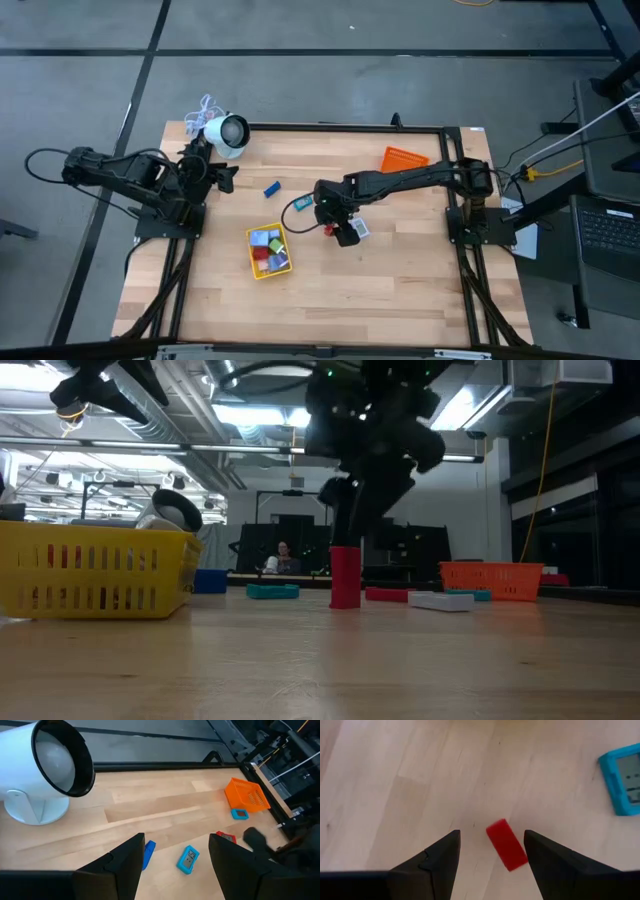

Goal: Pick & Place Office items
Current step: Put the bottom red digital timer into the orange bin

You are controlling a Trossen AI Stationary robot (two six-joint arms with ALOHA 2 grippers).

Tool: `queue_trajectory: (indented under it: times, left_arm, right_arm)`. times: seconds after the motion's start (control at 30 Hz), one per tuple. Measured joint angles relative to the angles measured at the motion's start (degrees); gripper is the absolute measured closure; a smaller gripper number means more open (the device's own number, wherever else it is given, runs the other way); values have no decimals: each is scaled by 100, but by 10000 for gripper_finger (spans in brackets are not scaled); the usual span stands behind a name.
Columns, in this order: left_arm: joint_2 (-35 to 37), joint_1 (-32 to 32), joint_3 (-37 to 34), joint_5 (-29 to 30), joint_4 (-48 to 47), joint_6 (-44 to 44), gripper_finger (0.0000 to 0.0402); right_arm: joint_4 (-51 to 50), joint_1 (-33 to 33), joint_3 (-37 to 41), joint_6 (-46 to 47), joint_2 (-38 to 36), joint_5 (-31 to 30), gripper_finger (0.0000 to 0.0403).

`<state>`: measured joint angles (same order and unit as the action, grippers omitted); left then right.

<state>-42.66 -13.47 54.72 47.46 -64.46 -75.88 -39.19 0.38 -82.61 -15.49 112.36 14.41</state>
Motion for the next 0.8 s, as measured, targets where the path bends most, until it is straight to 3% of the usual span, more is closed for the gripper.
queue_trajectory:
  times: [0.8]
  left_arm:
    - [2, 0, -2, -87, -1, 59, 186]
  right_arm:
    - [253, -27, 47, 124, 300, 2, 187]
